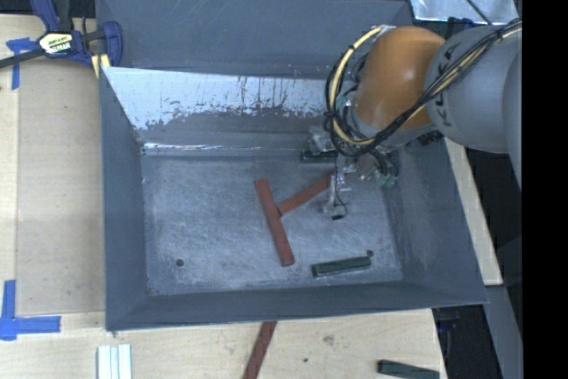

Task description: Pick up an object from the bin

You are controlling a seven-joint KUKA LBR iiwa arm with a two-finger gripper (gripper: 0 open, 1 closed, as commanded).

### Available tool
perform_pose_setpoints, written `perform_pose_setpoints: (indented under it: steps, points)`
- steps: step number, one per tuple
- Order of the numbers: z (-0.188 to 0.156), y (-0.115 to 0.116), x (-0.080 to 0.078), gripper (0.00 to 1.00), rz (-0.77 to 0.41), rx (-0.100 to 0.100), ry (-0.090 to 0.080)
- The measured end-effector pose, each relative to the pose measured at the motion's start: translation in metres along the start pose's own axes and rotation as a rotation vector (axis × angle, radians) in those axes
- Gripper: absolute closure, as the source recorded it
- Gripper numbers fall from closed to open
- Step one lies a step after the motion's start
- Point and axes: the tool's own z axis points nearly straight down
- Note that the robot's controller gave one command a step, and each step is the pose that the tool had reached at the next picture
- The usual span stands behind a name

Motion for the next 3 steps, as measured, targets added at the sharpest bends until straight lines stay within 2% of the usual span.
perform_pose_setpoints:
  steps: [1, 2, 3]
  points:
    - [0.001, 0.029, -0.008, 1.0, -0.023, -0.002, -0.016]
    - [0.001, 0.029, -0.008, 1.0, -0.023, -0.002, -0.016]
    - [-0.123, 0.017, 0.005, 1.0, -0.058, -0.002, 0.003]
